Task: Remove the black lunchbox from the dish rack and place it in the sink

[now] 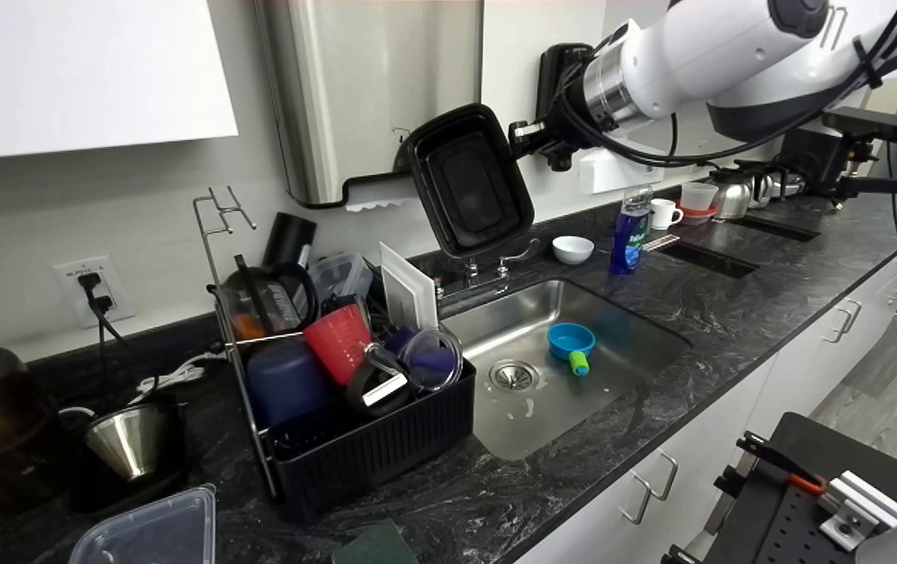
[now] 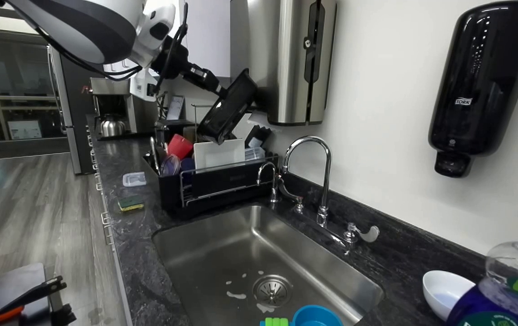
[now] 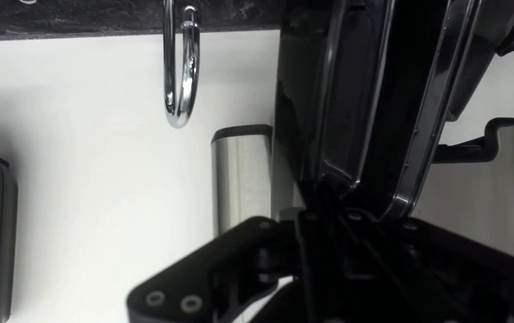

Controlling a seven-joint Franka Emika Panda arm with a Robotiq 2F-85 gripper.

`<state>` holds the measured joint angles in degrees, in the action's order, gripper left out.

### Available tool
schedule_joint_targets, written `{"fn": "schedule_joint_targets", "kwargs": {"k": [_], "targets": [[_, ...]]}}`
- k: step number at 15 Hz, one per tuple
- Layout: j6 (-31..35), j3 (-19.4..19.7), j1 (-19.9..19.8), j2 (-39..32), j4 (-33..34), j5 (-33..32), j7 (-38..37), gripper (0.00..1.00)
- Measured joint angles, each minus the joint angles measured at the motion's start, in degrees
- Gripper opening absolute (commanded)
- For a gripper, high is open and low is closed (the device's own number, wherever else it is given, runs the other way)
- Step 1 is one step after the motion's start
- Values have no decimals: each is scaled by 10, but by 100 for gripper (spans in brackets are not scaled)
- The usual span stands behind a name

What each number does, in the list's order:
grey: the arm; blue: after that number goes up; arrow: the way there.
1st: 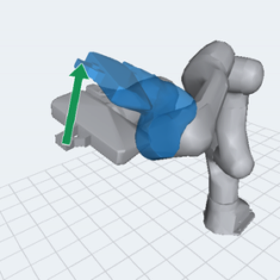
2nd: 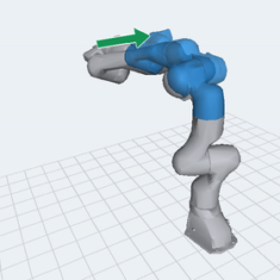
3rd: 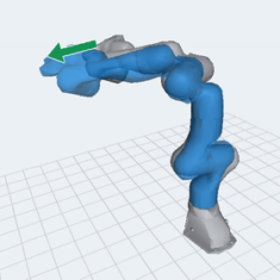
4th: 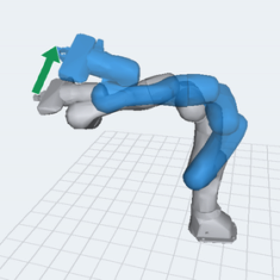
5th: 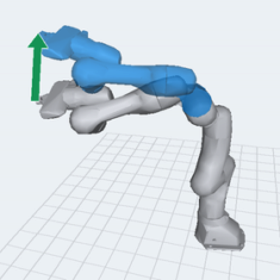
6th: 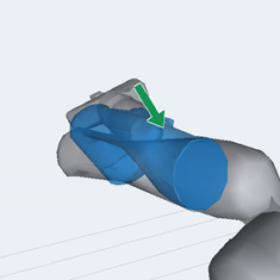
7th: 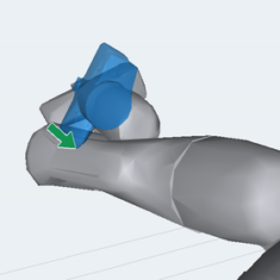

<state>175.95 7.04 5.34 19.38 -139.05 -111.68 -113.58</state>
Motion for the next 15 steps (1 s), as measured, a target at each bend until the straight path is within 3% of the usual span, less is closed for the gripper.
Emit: {"fn": "schedule_joint_targets", "kwargs": {"k": [5, 15], "targets": [[9, 23, -14, -14, -28, 32, 20, 1], [50, 32, -23, -144, -46, 267, 197, 1]]}}
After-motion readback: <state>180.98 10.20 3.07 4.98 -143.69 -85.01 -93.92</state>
